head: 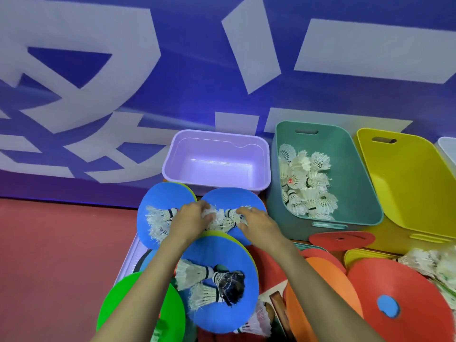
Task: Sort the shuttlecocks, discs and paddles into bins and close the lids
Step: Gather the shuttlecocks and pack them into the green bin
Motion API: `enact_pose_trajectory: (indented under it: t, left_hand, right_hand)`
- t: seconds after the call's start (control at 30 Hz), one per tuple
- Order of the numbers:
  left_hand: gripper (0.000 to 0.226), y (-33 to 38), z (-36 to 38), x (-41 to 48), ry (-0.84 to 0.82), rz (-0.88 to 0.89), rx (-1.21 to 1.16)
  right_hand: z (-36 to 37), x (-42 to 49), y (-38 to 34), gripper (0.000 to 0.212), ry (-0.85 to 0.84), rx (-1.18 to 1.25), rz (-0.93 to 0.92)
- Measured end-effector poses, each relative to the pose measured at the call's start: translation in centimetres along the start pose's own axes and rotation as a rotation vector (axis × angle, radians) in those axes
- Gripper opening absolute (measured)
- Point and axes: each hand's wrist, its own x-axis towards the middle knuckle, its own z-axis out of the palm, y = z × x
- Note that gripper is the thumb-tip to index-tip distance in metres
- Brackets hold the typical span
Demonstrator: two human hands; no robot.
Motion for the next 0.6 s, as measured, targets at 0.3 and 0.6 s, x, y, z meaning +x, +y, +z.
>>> enact_pose_trajectory:
  t: [0.3, 0.6]
  left_hand:
    - [0.023, 0.8, -1.0, 1.1, -0.080, 0.063, 0.036]
    - [0.022, -0.5, -1.8, 0.2, -0.162, 0.189, 0.256]
  right_hand:
    - [-1.2, 0.2, 0.0, 0.026, 0.295, 0.322, -0.027]
    - [-3.0, -1.7, -0.1, 0.022, 0.426, 0.449, -0.146]
